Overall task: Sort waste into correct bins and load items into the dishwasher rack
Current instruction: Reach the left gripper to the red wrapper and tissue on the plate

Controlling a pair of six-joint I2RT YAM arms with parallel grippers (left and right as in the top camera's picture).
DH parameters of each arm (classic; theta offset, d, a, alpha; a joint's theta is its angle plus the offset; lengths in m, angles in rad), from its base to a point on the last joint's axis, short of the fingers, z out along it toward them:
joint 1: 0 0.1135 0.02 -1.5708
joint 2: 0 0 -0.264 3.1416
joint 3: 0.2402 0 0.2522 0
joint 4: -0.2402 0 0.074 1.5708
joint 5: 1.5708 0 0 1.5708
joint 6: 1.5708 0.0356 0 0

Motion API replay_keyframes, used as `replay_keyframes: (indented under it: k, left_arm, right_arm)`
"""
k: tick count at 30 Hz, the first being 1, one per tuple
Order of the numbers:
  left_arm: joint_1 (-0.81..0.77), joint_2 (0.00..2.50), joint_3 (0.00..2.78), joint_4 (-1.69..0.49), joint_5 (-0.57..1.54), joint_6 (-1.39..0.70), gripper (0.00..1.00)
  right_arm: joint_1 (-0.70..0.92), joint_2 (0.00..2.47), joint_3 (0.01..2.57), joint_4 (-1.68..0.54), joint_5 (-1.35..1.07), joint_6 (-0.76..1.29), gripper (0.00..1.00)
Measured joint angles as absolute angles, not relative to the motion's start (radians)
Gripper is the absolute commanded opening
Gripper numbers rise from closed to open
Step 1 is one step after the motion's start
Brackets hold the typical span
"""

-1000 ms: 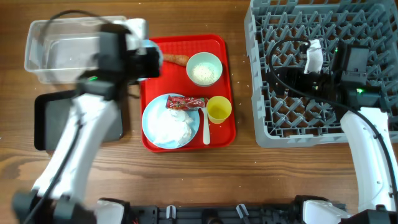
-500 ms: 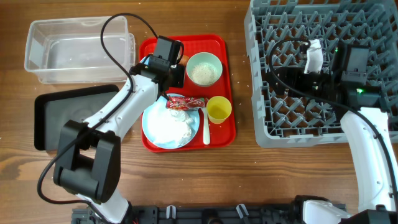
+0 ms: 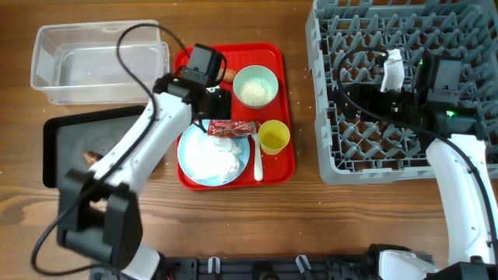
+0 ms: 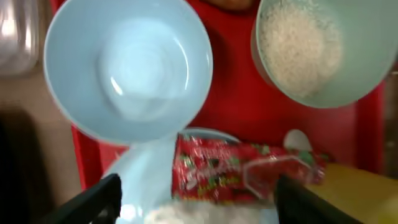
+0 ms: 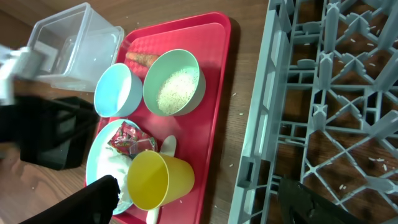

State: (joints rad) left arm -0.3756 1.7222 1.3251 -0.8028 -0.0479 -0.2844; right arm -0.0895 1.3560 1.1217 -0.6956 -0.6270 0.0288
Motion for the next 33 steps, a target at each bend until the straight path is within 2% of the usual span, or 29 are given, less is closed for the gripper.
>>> replay_keyframes:
  k: [3,5,8,15,20,23,24,26,27,28,33]
  left_arm:
    - [-0.388,1.686,1.333,-0.876,-0.013,-0.434,0.82]
    - [-0.416,1.692,1.306,-0.845,0.001,-0.506,0.83]
    - [-0.455,1.727,1.282,-0.793,0.006,-0.544,0.85]
    - [-0.473,1.871,1.270,-0.819,-0.006,-0.626,0.84]
    - [-0.473,1.888,1.266,-0.857,-0.010,-0.660,0.80]
    - [-0.473,1.888,1.238,-0.848,-0.010,-0.671,0.70]
    - [-0.473,1.888,1.211,-0.833,-0.010,-0.673,0.61]
    - [-0.473,1.888,1.168,-0.807,-0.012,-0.683,0.31]
    - [-0.473,1.880,1.158,-0.786,-0.018,-0.682,0.10]
    - [-0.473,1.877,1.150,-0.769,-0.021,-0.685,0.04]
    - [-0.472,1.869,1.139,-0.728,-0.024,-0.686,0.04]
  right_arm:
    - [-0.089,1.356,1.122,-0.696,-0.627,0.029,0.85]
    - [-0.089,1.356,1.122,-0.696,-0.627,0.029,0.85]
    - [-0.089,1.356,1.122,-0.696,-0.627,0.029,0.85]
    - [-0.089,1.356,1.122,-0.696,-0.627,0.029,0.85]
    - [-0.089,1.356,1.122,-0.696,-0.627,0.029,0.85]
    - [-0.089,1.356,1.122,-0.696,-0.627,0.029,0.86]
    - [-0.089,1.356,1.122,-0.696,-0.627,0.029,0.85]
    - [-0.089,1.356,1.122,-0.695,-0.627,0.029,0.85]
    - [-0.089,1.356,1.122,-0.695,-0.627,0.029,0.86]
    - [-0.089,1.356,1.122,-0.695,-0.627,0.029,0.86]
    - [-0.089,1.356,1.122,-0.695,-0.627,0.029,0.86]
